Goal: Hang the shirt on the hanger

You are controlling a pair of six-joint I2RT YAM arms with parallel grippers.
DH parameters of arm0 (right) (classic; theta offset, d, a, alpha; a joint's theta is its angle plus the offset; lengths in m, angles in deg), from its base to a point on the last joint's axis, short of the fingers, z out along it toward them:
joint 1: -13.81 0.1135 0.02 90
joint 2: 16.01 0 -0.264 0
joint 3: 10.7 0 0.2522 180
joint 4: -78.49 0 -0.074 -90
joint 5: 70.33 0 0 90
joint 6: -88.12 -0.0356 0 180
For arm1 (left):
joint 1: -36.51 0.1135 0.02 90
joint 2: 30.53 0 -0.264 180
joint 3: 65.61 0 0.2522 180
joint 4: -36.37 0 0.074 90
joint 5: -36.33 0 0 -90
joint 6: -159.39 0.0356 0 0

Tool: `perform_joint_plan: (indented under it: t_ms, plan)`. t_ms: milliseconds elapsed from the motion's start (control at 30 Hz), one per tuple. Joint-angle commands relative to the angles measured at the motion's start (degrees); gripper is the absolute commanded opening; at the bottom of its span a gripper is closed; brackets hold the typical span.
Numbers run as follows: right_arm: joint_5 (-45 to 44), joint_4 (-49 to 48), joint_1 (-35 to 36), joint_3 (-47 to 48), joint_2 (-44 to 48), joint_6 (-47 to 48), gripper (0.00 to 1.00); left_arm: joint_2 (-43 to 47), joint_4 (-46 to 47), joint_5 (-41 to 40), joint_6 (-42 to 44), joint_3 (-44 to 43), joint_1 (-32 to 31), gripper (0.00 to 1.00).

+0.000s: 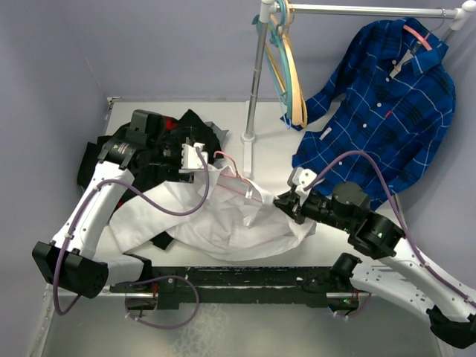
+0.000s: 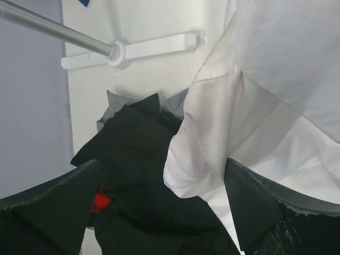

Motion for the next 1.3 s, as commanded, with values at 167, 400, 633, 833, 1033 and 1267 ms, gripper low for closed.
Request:
perform_joint_plan:
  t_ms: [167,400,633,833,1033,1267]
  plan:
    - [-11.0,-10.3,-0.3,-2.3,0.6,-9.7,0.00,2.0,-0.6,13.3,-17.1,-5.4,0.3,0.99]
    - [-29.5,-9.0,-0.1,-4.4,-1.2,-32.6,0.00,0.8,8.9,9.7,-41.7,-9.3,0.3,0.99]
    - [-34.5,-3.9,0.3,-11.6,5.8,-45.1,0.00,-1.0,8.3,-0.1,-51.8,-22.7,0.3,0.99]
    - [-37.8,4.2,0.6,-12.1,4.7,-57.7,0.00,-1.6,2.6,2.8,-53.7,-29.0,0.2,0.99]
    - [-42.7,6.5,0.6,-12.4,8.0,-61.5,0.00,-0.9,-1.0,0.9,-51.9,-31.3,0.1,0.99]
    - [-53.5,7.8,0.3,-7.1,4.9,-58.1,0.00,-0.2,-2.1,1.7,-52.3,-32.2,0.0,0.99]
